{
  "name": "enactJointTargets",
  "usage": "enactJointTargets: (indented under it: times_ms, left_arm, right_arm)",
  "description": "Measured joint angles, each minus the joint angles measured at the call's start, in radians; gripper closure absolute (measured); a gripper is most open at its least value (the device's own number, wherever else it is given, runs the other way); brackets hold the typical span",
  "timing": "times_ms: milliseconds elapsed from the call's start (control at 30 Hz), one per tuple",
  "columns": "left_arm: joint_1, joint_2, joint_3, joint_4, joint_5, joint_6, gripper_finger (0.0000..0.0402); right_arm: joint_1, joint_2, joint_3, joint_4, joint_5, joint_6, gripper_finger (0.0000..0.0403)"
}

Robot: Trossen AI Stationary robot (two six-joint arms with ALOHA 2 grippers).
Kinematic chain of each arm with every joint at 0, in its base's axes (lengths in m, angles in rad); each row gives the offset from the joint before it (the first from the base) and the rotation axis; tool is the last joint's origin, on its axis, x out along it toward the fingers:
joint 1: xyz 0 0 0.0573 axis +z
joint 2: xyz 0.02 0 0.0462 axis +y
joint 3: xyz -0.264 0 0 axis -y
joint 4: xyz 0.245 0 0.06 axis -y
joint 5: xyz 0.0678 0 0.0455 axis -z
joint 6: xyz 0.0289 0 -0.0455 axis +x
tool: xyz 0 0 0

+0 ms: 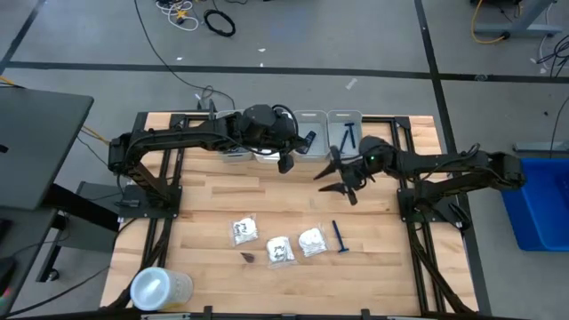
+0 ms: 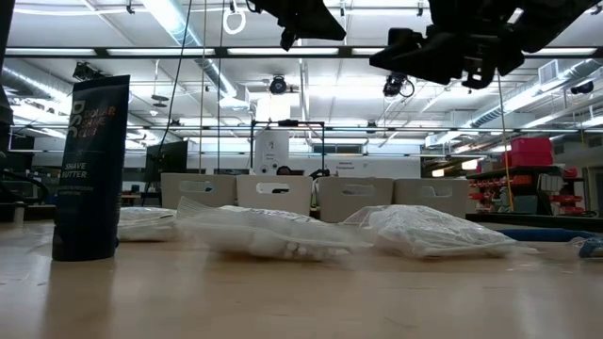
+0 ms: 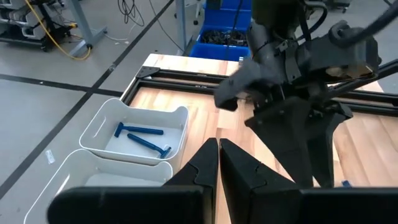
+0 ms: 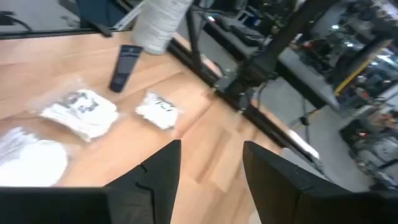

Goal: Pick & Place Travel size toiletries
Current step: Put the blue razor into the right gray bin

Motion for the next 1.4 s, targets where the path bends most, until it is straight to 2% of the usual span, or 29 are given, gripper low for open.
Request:
enactJointTargets:
  times_ms: [333,600,800,967,1233,1400]
  left_arm:
    - [-0.008,0.000,0.000,0.000,0.000,-0.037,0.0377]
    - [-0.035,0.000,0.000,0.000,-0.002,-0.046,0.0377]
    - [-0.053,0.000,0.000,0.000,-0.009,-0.054,0.0377]
    - [-0.057,0.000,0.000,0.000,-0.009,-0.068,0.0377]
    - [-0.056,0.000,0.000,0.000,-0.010,-0.072,0.0377]
    - [-0.056,0.000,0.000,0.000,-0.009,-0.072,0.0377]
  right_arm:
    - [0.048,0.001,0.000,-0.096,-0.004,0.094,0.0211]
    - [0.110,0.001,0.000,-0.295,-0.004,-0.037,0.0218]
    - [0.143,0.001,0.000,-0.433,-0.004,-0.015,0.0226]
    - [0.157,0.001,0.000,-0.462,-0.004,0.026,0.0223]
    - [0.201,0.001,0.000,-0.478,-0.003,-0.276,0.0208]
    - [0.234,0.021,0.000,-0.477,-0.004,-0.318,0.0202]
